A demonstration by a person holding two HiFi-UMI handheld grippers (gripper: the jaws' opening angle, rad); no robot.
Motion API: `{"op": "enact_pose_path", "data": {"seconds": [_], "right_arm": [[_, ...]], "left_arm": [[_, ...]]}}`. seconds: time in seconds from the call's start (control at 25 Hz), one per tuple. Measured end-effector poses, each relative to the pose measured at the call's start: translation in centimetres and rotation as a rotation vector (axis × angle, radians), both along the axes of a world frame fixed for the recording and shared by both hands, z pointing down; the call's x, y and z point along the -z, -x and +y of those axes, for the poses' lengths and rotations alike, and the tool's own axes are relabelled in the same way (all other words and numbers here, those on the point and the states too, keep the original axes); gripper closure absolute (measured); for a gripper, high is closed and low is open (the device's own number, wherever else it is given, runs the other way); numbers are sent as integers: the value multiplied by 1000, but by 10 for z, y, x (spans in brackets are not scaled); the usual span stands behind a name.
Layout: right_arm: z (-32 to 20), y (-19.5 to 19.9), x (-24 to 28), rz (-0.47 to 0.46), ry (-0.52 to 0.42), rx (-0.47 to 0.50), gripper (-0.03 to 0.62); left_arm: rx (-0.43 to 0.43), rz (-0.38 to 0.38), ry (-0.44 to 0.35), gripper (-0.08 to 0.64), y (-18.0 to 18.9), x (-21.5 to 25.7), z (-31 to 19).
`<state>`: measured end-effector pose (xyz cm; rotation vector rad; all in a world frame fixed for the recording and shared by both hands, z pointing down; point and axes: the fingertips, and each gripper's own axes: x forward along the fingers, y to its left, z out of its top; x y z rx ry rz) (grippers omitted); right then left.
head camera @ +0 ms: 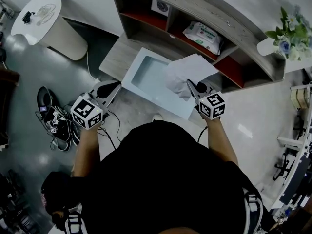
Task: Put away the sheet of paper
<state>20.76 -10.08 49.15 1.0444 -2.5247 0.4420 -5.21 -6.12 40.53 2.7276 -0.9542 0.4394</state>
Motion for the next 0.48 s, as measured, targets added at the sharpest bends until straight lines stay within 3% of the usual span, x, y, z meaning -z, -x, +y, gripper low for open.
{"op": "enact_pose_path", "data": {"seconds": [0.48], "right_arm": [[-11, -5, -7, 4, 11, 66, 577]], "left_arm": [[15, 13, -17, 540, -25, 3, -6]]}}
